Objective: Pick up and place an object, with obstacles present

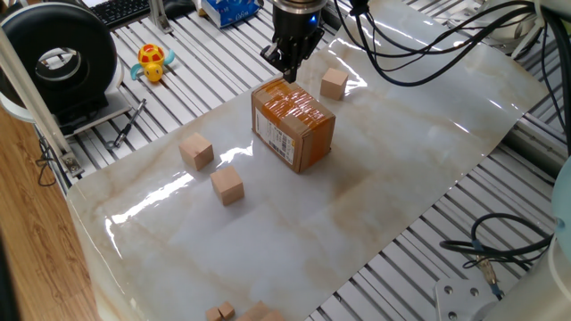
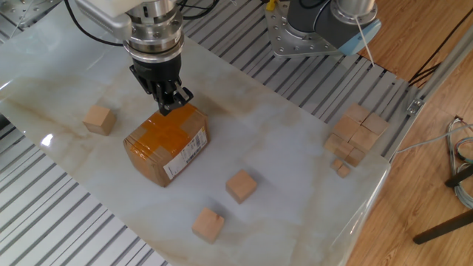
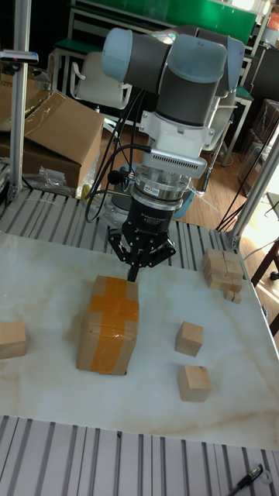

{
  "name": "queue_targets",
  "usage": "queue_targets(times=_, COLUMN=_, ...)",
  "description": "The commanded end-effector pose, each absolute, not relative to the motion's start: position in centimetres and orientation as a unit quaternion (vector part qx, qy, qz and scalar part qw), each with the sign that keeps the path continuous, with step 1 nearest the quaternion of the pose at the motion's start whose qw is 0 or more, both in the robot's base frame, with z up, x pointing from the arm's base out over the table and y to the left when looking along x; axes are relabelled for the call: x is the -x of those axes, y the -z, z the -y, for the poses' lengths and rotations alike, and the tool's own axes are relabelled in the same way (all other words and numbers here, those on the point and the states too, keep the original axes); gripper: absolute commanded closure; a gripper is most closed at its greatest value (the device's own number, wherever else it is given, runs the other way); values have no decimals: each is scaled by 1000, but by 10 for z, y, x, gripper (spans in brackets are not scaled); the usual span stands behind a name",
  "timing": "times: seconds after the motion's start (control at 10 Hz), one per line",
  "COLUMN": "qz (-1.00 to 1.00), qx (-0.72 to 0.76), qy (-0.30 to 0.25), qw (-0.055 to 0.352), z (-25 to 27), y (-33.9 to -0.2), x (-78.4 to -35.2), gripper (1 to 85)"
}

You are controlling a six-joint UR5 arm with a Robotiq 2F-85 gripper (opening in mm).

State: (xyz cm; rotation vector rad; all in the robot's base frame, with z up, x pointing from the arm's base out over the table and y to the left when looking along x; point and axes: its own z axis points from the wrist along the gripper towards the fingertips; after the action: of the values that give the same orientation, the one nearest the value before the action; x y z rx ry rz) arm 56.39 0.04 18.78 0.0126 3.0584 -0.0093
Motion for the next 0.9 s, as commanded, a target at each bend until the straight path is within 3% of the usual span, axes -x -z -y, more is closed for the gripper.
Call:
queue_targets(times=0.0, qz=-999, qx=-8, qy=-3, qw=42, z=-3, y=-189, x=-564, gripper=843)
queue_targets(times=0.8, qz=-999, qx=-5, qy=-1, qw=41, z=-3, y=-189, x=-564, gripper=843)
